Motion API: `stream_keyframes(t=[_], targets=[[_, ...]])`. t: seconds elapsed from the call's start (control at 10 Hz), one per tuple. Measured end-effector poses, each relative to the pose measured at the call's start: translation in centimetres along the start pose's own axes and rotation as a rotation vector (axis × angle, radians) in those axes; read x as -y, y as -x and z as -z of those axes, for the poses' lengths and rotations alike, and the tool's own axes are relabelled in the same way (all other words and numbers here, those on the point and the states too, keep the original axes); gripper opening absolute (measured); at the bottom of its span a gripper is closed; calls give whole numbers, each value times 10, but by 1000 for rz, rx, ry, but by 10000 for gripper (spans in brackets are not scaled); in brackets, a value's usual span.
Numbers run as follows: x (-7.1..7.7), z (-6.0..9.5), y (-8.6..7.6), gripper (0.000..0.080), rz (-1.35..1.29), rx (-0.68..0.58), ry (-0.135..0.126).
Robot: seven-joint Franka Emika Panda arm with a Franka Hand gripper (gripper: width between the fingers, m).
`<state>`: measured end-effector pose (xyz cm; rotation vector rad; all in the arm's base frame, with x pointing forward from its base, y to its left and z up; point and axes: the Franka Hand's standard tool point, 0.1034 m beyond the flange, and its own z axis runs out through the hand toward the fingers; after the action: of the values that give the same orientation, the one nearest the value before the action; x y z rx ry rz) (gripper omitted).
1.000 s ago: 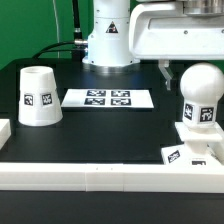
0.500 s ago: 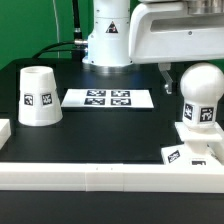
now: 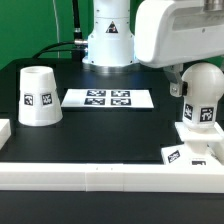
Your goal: Assemble lamp
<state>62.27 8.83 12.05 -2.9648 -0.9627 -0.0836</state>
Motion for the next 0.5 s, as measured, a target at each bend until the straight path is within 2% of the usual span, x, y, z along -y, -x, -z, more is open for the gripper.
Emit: stream_keyframes(t=[0.5], targets=[[-4,-1,3,699,268,10,11]])
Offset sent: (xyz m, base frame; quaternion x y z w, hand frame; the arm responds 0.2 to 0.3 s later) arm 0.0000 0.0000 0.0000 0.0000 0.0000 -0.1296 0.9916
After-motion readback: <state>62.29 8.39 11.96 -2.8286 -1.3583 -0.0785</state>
